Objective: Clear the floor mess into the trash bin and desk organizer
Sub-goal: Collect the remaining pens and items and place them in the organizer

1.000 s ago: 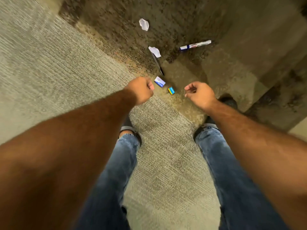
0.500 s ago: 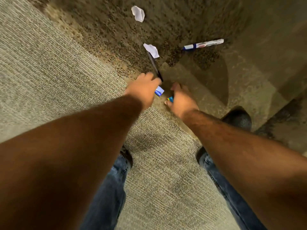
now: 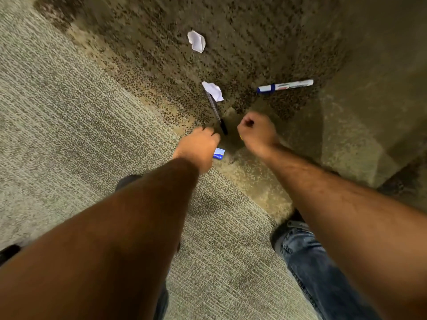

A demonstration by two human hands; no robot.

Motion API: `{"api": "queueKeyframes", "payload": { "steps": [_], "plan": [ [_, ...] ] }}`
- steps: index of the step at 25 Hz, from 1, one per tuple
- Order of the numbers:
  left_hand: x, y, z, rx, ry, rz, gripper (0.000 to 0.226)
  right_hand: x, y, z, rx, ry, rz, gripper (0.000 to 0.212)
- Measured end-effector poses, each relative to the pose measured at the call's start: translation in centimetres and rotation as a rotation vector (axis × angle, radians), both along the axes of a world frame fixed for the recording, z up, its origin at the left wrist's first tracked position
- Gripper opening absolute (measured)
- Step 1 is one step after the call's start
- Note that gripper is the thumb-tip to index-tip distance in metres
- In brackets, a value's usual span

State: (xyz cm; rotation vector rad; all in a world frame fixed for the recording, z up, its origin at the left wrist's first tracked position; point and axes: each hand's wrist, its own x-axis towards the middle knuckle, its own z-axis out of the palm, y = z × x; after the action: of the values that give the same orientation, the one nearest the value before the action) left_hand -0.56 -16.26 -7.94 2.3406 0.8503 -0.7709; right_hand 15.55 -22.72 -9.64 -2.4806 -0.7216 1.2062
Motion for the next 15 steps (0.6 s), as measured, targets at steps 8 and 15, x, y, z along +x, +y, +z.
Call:
{"api": "queueKeyframes", "payload": {
  "steps": [8,15],
  "plan": [
    [-2.3,2.7,-1.6,-0.293,-0.147,0.917,0.031,-1.4,5.2,0.7,-0.097,-0.057,0.293,0.028],
    [-1.5,4.1,-1.0,-0.431,-0.317,1.301,0.024,-2.2,5.1,0.6,-0.139,-0.218,0.529,0.027]
  ]
}}
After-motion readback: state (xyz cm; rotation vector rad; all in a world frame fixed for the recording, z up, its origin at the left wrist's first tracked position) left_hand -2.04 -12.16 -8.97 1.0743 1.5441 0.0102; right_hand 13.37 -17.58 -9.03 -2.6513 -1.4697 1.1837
